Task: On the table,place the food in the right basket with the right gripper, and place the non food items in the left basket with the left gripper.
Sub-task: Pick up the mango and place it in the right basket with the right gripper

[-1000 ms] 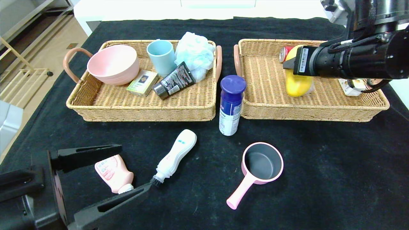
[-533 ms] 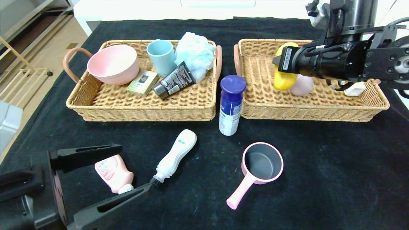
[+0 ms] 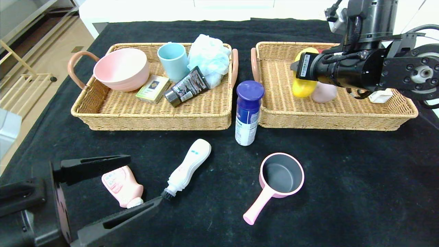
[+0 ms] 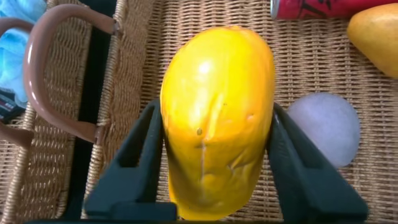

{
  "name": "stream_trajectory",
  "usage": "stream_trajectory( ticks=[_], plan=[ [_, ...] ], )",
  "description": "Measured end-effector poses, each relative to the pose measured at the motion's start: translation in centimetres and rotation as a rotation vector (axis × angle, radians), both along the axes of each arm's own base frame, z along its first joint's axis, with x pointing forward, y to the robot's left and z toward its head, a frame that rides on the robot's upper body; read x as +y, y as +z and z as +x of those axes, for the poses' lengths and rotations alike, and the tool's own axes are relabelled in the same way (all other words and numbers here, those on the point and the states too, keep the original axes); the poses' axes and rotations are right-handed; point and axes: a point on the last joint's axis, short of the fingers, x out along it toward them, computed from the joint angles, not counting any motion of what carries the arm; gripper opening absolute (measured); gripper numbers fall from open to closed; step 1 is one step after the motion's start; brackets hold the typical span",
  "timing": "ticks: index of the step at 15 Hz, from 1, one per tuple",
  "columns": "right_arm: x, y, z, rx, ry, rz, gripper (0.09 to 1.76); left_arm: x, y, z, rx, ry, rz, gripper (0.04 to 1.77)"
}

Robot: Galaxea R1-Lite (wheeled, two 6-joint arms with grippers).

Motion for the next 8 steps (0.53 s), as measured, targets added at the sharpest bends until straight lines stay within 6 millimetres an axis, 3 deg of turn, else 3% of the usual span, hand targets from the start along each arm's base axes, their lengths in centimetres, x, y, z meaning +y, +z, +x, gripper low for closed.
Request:
stream_trajectory(
  ticks=[8],
  plan=[
    [0.33, -0.14, -0.2, 0.007, 0.003, -0.005, 1.49, -0.16, -0.09, -0.09, 0.003, -0.008, 0.003, 1.72]
  ],
)
